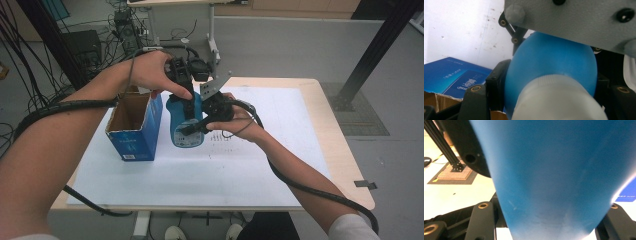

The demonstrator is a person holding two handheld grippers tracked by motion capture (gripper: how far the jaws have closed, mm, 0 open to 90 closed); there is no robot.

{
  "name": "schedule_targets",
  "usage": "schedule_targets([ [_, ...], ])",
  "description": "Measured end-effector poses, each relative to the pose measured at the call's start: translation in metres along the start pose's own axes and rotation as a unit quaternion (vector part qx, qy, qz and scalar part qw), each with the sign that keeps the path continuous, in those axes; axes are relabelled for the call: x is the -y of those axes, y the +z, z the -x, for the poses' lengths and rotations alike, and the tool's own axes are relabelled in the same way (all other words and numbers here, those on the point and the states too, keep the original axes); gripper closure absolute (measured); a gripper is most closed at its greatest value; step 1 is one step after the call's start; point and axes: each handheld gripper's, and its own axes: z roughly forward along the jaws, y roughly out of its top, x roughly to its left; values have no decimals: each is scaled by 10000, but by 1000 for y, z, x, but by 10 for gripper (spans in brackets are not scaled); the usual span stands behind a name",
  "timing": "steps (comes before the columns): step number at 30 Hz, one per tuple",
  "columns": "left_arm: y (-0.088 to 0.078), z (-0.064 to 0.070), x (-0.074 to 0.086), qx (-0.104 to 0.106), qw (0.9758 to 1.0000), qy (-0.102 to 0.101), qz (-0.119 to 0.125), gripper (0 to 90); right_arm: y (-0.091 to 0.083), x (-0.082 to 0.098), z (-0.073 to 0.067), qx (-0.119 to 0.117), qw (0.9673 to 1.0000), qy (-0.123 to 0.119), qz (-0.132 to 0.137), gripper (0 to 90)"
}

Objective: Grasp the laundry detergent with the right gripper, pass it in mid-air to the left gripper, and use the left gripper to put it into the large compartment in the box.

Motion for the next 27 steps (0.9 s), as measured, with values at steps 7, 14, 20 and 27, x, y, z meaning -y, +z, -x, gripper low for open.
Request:
schedule_targets([
  [7, 1, 1, 0, -4, 10000, 1, 2, 349, 0, 1, 0, 5, 10000, 12, 13, 419],
  [14, 0, 0, 1, -9, 10000, -9, 21, 350, 0, 1, 0, -3, 10000, 16, 24, 418],
  [20, 0, 0, 1, 5, 10000, -31, 43, 350, -1, 2, 0, -8, 10000, 67, 45, 417],
  [27, 0, 0, 0, -7, 10000, -39, 42, 351, -1, 3, 0, -12, 9999, 81, 59, 415],
])
